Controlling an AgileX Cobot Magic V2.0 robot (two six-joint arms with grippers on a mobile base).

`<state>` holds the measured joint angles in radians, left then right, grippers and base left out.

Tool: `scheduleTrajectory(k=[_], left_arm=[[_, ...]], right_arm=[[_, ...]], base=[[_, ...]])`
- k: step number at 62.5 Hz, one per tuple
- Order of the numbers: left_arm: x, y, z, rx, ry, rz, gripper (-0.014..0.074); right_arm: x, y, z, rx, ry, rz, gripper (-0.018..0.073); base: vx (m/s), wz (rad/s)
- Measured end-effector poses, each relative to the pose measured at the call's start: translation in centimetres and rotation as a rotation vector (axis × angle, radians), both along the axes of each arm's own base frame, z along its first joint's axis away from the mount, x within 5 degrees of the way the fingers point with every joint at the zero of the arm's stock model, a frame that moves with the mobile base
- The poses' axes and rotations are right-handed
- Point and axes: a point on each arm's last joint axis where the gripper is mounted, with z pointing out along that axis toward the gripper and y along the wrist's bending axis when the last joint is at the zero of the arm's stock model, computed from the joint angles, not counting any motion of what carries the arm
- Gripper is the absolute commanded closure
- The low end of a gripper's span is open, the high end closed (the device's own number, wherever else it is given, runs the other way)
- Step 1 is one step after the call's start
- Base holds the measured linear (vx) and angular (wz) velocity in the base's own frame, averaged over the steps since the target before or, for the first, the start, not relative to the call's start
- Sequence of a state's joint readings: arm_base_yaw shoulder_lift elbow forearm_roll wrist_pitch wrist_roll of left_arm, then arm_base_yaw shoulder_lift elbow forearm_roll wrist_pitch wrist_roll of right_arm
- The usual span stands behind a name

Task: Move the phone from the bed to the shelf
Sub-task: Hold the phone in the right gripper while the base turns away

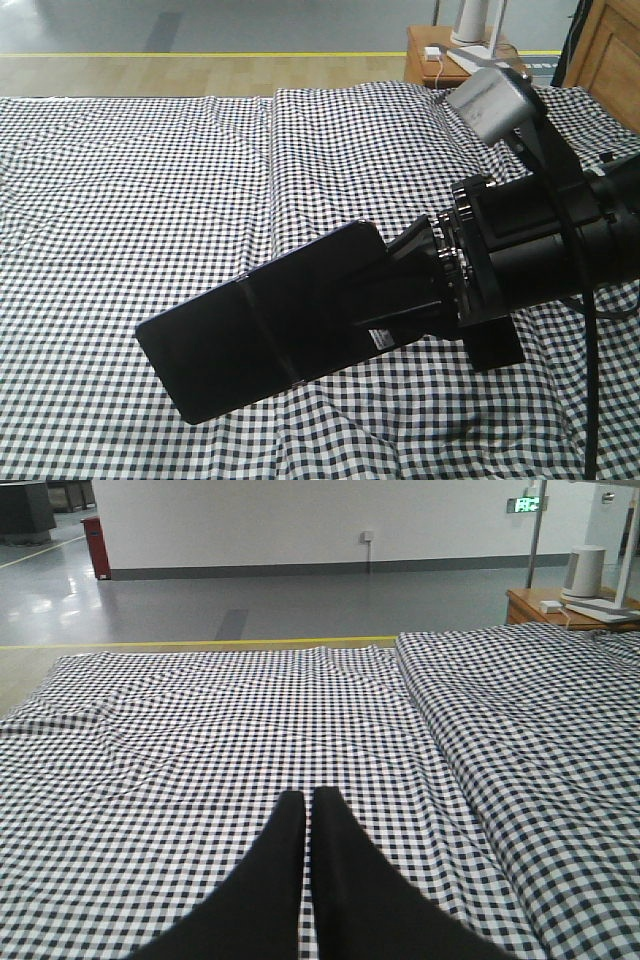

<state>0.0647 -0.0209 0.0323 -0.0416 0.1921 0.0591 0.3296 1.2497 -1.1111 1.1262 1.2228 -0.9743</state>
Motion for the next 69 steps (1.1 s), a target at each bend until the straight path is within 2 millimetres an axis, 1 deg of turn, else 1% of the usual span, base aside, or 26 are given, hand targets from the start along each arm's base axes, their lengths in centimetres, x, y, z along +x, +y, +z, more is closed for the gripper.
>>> scheduleTrajectory(k=[27,69], left_arm=[[0.00,0.00,0.00,0.000,0.000,0.000,0.0595],[0.00,0.00,0.00,0.000,0.000,0.000,0.0595]], right_arm=[[0.00,0.00,0.00,0.000,-0.001,0.000,0.0561],[0.00,0.00,0.00,0.000,-0.001,0.000,0.0561]], base=[[-0.05,0.24],[-0.08,0.33]])
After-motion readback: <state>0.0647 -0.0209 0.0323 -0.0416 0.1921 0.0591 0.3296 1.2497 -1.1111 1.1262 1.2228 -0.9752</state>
